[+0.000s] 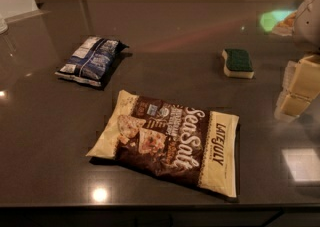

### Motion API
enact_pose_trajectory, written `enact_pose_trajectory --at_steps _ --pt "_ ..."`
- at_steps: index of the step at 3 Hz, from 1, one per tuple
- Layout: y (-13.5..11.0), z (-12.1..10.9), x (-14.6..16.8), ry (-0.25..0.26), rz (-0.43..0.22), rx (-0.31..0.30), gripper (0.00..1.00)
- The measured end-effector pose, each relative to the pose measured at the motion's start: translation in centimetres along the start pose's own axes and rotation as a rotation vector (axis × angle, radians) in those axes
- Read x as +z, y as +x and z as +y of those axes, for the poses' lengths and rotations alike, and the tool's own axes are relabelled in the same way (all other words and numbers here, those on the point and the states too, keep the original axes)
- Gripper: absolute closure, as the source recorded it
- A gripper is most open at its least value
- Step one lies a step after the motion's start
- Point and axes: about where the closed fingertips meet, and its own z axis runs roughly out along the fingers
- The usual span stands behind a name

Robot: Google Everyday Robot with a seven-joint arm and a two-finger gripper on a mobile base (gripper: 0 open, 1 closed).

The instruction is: Move sponge near brown chip bag

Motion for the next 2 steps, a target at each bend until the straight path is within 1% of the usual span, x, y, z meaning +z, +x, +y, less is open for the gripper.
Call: enact_pose_trajectory --at_steps 1,2 --pt "0.0 0.0 0.0 0.003 -0.002 0.001 0.00" --pt "0.2 -1.6 0.7 0.021 -0.048 0.069 0.00"
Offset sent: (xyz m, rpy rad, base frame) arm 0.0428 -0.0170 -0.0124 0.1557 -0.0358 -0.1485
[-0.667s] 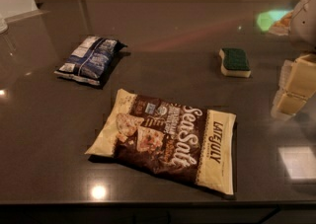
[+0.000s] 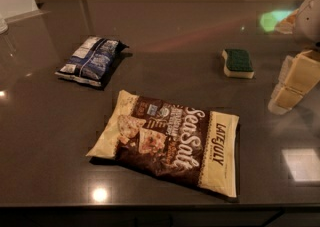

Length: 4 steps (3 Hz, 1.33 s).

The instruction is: Move sponge near brown chip bag

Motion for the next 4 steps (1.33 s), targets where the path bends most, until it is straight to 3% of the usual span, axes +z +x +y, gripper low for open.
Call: enact_pose_trajectory --at_steps 4 --pt "1.1 -9.4 7.5 0.057 -0.248 0.181 0.00"
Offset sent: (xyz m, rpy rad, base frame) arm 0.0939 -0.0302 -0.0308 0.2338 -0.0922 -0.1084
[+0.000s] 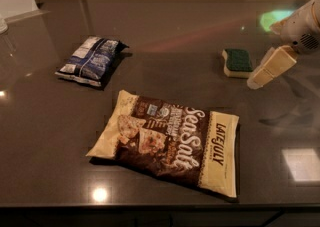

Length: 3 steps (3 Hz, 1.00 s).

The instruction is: Move sponge near brown chip bag

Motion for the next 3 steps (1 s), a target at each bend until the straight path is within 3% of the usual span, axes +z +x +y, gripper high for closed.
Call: enact_pose_trajectory --at_steps 2,3 --pt "0.4 -2.3 3.4 -0.003 -0.043 0.041 0.00" --pt "0.7 -3.9 5.6 -0.025 -0.026 0.064 0.00"
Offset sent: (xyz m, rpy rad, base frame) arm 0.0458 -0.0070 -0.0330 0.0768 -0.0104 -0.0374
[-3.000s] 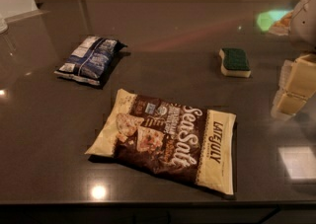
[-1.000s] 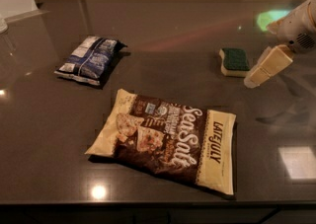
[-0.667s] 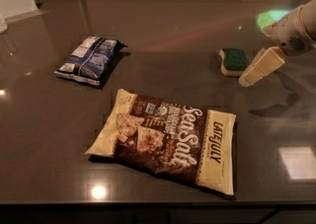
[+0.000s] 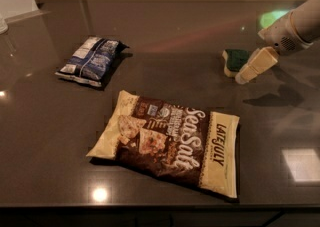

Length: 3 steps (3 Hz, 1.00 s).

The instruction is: Move sponge near brown chip bag

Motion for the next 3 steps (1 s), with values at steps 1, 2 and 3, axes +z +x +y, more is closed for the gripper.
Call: enact_pose_trajectory --at_steps 1,2,3 --pt "-0.2 -1.7 2.3 -0.019 0.018 0.016 0.00" --pt "-0.3 -3.0 4.2 -0.032 0.037 0.026 0.00" --pt "0.2 -3.7 5.4 -0.035 0.059 0.031 0.00"
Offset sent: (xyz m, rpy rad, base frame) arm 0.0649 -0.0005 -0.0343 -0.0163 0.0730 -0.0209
